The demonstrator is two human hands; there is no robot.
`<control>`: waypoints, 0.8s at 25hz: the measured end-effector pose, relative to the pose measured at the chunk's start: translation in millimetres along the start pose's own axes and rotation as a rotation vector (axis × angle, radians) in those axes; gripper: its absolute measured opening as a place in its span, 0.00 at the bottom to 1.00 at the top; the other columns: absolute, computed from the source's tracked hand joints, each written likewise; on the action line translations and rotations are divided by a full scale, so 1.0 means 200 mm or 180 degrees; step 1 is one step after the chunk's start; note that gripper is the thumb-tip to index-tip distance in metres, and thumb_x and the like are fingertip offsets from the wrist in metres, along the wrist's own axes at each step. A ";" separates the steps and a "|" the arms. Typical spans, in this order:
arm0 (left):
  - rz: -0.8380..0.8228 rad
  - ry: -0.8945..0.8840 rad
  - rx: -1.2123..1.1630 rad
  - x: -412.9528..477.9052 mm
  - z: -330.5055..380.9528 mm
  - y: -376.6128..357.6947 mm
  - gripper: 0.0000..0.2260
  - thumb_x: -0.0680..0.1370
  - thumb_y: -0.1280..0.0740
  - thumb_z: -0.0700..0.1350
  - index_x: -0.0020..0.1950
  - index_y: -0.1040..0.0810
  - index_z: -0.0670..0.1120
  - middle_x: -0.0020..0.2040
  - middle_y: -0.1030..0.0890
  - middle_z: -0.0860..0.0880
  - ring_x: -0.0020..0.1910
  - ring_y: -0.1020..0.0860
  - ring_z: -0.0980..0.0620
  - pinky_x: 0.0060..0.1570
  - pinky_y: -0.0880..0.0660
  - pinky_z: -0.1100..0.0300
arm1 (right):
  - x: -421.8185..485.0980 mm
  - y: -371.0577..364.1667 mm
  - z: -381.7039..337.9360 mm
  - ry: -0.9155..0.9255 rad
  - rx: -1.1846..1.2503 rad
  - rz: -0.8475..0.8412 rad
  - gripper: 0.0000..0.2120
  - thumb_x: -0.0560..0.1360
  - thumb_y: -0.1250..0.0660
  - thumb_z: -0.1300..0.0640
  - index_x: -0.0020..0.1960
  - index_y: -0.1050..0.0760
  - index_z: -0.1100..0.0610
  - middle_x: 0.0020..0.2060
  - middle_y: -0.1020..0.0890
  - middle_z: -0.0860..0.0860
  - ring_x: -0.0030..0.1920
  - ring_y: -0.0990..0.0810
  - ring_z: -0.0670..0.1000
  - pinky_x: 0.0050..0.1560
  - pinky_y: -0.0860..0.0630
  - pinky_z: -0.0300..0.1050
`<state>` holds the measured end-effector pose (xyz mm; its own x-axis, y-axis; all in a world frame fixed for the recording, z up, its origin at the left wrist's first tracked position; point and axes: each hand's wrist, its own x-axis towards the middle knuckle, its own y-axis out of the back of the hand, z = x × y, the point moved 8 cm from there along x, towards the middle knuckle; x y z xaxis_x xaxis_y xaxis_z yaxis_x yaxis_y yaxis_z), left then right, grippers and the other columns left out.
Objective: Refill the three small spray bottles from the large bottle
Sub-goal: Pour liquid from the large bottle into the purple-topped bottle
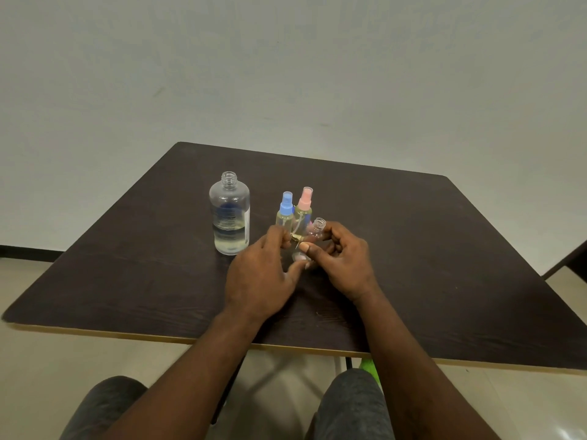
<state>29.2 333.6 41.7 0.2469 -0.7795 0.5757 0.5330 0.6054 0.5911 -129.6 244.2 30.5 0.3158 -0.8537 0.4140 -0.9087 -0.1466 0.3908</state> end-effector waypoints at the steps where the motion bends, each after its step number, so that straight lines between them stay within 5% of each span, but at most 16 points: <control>1: 0.0087 0.0072 -0.0044 -0.02 -0.02 0.03 0.19 0.73 0.21 0.54 0.54 0.29 0.55 0.47 0.18 0.57 0.40 0.18 0.56 0.40 0.19 0.52 | 0.00 0.00 -0.01 0.0058 -0.0150 -0.0008 0.16 0.75 0.21 0.52 0.60 0.18 0.52 0.48 0.12 0.45 0.34 0.16 0.46 0.39 0.17 0.46; 6: 0.0524 0.0764 -0.0011 -0.05 -0.18 0.22 0.14 0.77 0.24 0.53 0.42 0.27 0.51 0.35 0.23 0.56 0.35 0.23 0.55 0.36 0.24 0.54 | -0.01 -0.04 -0.04 0.0231 -0.0529 -0.0029 0.17 0.72 0.19 0.47 0.57 0.17 0.51 0.47 0.13 0.43 0.30 0.21 0.44 0.36 0.21 0.41; 10: 0.0977 0.1448 -0.0254 -0.07 -0.39 0.36 0.22 0.71 0.19 0.55 0.50 0.29 0.49 0.47 0.24 0.50 0.46 0.23 0.47 0.41 0.29 0.59 | -0.04 -0.05 -0.07 0.0237 -0.0700 -0.0019 0.19 0.72 0.20 0.43 0.59 0.17 0.50 0.45 0.15 0.40 0.30 0.20 0.44 0.36 0.20 0.40; 13: 0.0523 0.1642 -0.0478 -0.01 -0.52 0.31 0.41 0.66 0.17 0.60 0.72 0.32 0.49 0.66 0.25 0.47 0.63 0.23 0.47 0.60 0.22 0.49 | -0.05 -0.06 -0.08 0.0231 -0.0825 -0.0024 0.16 0.72 0.21 0.42 0.54 0.19 0.47 0.44 0.17 0.37 0.31 0.19 0.44 0.36 0.22 0.37; 15: 0.0089 0.1595 -0.0554 0.05 -0.53 0.27 0.47 0.66 0.17 0.61 0.78 0.37 0.51 0.73 0.26 0.47 0.66 0.23 0.49 0.65 0.22 0.47 | -0.05 -0.06 -0.09 0.0183 -0.0839 -0.0036 0.15 0.72 0.21 0.42 0.54 0.20 0.44 0.44 0.18 0.36 0.31 0.18 0.44 0.35 0.23 0.35; 20: -0.0151 0.1326 -0.0469 0.14 -0.48 0.22 0.35 0.71 0.21 0.60 0.73 0.29 0.51 0.67 0.20 0.49 0.61 0.21 0.51 0.58 0.25 0.56 | -0.04 -0.06 -0.08 0.0093 -0.0838 -0.0019 0.15 0.72 0.21 0.41 0.52 0.19 0.47 0.42 0.17 0.38 0.31 0.19 0.43 0.35 0.24 0.35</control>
<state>137.6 323.2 28.6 0.5083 -0.8225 0.2551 0.6539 0.5614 0.5072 -117.0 261.6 35.1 0.3322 -0.8379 0.4331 -0.8057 -0.0133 0.5922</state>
